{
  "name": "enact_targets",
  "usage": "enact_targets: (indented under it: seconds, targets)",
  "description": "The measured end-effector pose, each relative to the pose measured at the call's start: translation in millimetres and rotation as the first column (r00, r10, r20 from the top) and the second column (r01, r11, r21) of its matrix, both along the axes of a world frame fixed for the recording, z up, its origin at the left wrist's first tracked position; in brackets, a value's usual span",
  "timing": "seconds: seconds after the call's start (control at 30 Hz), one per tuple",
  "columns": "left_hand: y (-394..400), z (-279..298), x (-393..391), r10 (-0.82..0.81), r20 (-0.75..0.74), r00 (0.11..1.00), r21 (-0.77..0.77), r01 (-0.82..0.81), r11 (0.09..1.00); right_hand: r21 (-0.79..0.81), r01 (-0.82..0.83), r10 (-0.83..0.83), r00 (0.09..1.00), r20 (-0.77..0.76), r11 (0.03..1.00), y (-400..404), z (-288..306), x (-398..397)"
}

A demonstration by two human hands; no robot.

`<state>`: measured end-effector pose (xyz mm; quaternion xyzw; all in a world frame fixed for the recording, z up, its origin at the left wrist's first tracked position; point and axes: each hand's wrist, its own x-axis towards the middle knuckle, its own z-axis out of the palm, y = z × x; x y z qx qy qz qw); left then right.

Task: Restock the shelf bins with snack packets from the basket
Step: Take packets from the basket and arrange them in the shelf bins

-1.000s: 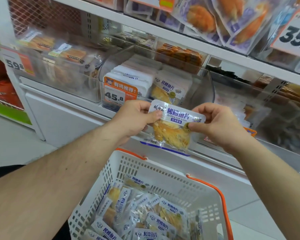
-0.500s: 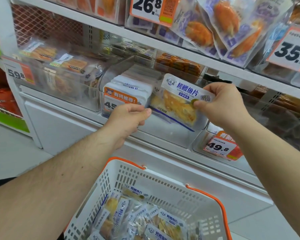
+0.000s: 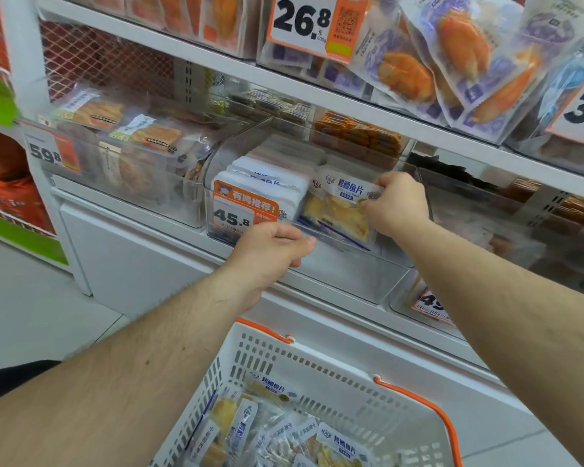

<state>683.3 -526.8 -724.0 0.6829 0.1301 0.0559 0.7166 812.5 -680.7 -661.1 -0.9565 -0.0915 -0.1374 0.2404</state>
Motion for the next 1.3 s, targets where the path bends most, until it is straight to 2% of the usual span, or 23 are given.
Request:
enact_targets:
  seconds: [0.13,0.33,0.83,0.97,1.03,1.17,1.23,1.3]
  targets:
    - [-1.2,-1.3,2.0,-0.014,-0.010,1.000,0.006,0.014,1.000,-0.054,0.017,-0.021,0.996,-0.086,0.998,2.0,-17.9,13.0]
    - [-3.9,-2.9,3.3,-0.041,-0.029,0.999,0.028,0.042,0.999,-0.129,0.079,-0.095,0.988,-0.124,0.988,3.9,-30.3,23.6]
    - [-9.9,-7.3,4.6,-0.107,-0.087,0.990,0.072,0.113,0.991,-0.090,0.130,-0.140,0.984,-0.114,0.987,4.5,-30.4,23.2]
    - [-10.6,-9.2,4.5,-0.127,-0.107,0.986,0.092,0.137,0.986,-0.158,0.145,-0.146,0.989,0.009,0.977,-1.4,-16.4,8.5]
    - [-12.1,-10.2,2.7,-0.149,-0.120,0.982,0.125,0.164,0.979,-0.104,0.095,-0.083,0.990,0.117,0.990,-4.7,-11.6,-8.7]
    - [-15.3,-17.0,-5.0,-0.218,-0.184,0.958,0.254,0.260,0.931,0.053,-0.139,0.113,0.936,0.334,0.989,-6.3,-22.7,-61.7]
    - [-16.7,-22.6,-9.8,-0.249,-0.220,0.943,0.303,0.309,0.902,0.113,-0.214,0.166,0.928,0.333,0.970,-7.5,-38.3,-87.6]
    - [-16.1,-27.5,-14.8,-0.277,-0.261,0.925,0.355,0.359,0.863,0.181,-0.230,0.182,0.951,0.249,0.956,-9.0,-55.5,-104.5]
